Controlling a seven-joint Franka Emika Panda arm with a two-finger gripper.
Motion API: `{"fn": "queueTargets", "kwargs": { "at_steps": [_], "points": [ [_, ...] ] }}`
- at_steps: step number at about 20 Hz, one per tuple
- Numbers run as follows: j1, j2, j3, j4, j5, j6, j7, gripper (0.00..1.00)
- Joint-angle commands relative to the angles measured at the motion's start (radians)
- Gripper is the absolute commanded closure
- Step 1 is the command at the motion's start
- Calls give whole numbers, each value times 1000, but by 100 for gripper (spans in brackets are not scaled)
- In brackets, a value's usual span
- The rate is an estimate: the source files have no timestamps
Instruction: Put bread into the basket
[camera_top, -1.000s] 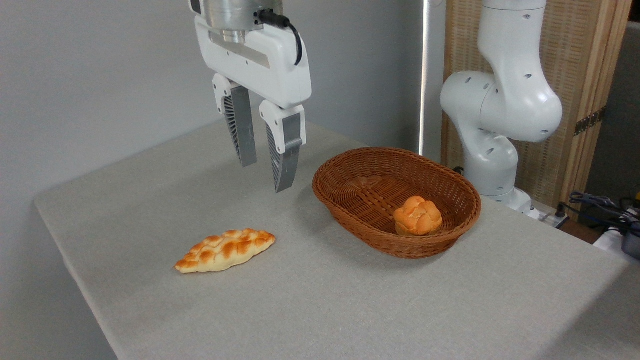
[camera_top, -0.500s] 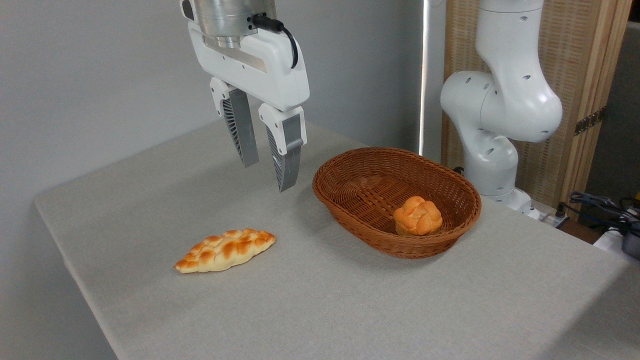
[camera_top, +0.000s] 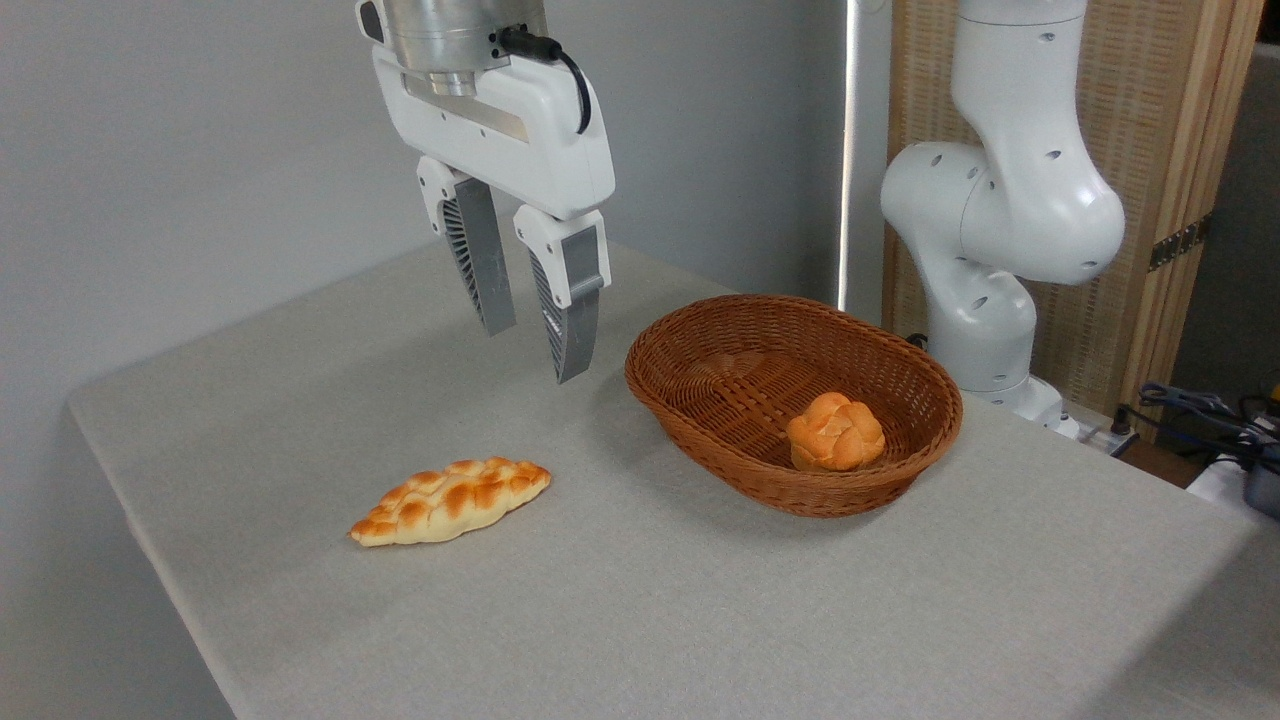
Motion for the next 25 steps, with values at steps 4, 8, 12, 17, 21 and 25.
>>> {"fn": "queueTargets", "kwargs": {
  "at_steps": [4, 8, 12, 17, 21, 25],
  "points": [
    [7, 13, -8, 24, 17, -8, -19, 0],
    [7, 13, -8, 23, 18, -8, -21, 0],
    [7, 13, -8, 23, 24, -8, -22, 0],
    [7, 13, -8, 23, 26, -8, -22, 0],
    [7, 13, -8, 23, 24, -8, -21, 0],
    [7, 13, -7, 24, 23, -8, -19, 0]
  ]
}}
